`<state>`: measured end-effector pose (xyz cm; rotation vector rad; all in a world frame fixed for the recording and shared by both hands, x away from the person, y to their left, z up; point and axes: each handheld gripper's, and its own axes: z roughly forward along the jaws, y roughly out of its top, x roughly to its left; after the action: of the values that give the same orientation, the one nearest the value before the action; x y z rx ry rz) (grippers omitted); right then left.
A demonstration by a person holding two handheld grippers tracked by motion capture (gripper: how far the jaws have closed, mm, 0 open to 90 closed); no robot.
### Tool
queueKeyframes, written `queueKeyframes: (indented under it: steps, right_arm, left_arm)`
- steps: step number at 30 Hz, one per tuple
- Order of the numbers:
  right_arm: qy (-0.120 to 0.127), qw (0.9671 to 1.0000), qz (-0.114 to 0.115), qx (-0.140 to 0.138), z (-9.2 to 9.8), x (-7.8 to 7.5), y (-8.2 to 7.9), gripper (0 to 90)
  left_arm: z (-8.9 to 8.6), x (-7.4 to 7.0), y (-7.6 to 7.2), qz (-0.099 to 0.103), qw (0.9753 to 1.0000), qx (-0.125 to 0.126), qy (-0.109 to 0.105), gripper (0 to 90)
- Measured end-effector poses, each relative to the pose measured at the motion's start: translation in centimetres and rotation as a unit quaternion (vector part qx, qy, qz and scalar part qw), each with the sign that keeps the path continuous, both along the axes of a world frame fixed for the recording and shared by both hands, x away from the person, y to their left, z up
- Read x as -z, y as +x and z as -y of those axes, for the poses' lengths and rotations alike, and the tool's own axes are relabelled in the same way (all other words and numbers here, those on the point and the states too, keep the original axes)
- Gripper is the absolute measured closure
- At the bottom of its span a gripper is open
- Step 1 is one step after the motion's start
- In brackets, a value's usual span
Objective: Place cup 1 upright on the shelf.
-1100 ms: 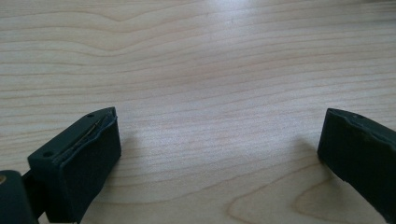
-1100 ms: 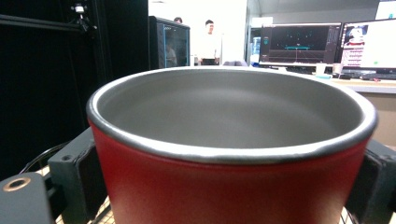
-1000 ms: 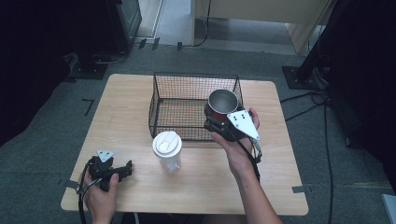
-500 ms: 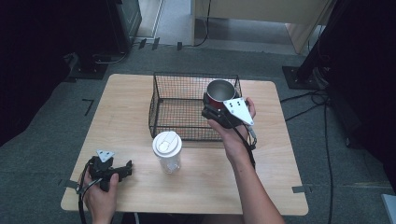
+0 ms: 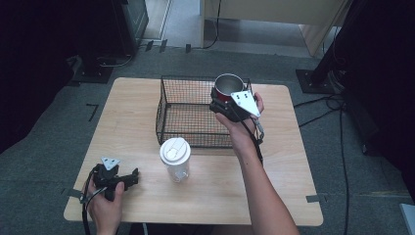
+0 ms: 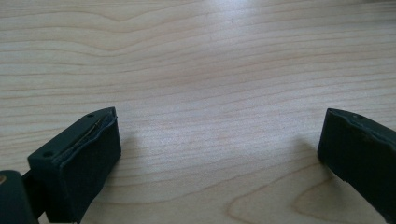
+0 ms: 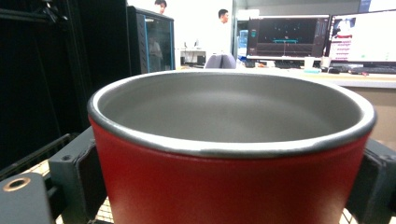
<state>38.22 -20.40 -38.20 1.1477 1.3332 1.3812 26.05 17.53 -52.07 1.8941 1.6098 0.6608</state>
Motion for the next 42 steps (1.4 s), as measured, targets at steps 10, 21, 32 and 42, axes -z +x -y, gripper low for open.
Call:
queueKeyframes:
  steps: [10, 21, 32, 42]
  right_arm:
    - [-0.007, 0.9997, -0.025, 0.004, -0.4, 1.6, 3.3, 7.4]
    - [0.002, 0.9984, -0.055, 0.015, -0.8, 3.7, 5.5, 7.4]
    - [-0.018, 0.9947, -0.101, 0.007, -1.7, 6.1, 6.7, 7.2]
    - [-0.026, 0.9893, -0.144, 0.001, -1.7, 6.6, 7.2, 7.1]
  left_arm:
    - [0.0, 0.0, 0.0, 0.000, 1.0000, 0.000, 0.000, 0.0]
    - [0.0, 0.0, 0.0, -0.001, 1.0000, 0.000, 0.000, 0.0]
    - [0.0, 0.0, 0.0, -0.001, 1.0000, 0.000, 0.000, 0.0]
    - [0.0, 0.0, 0.0, -0.001, 1.0000, 0.000, 0.000, 0.0]
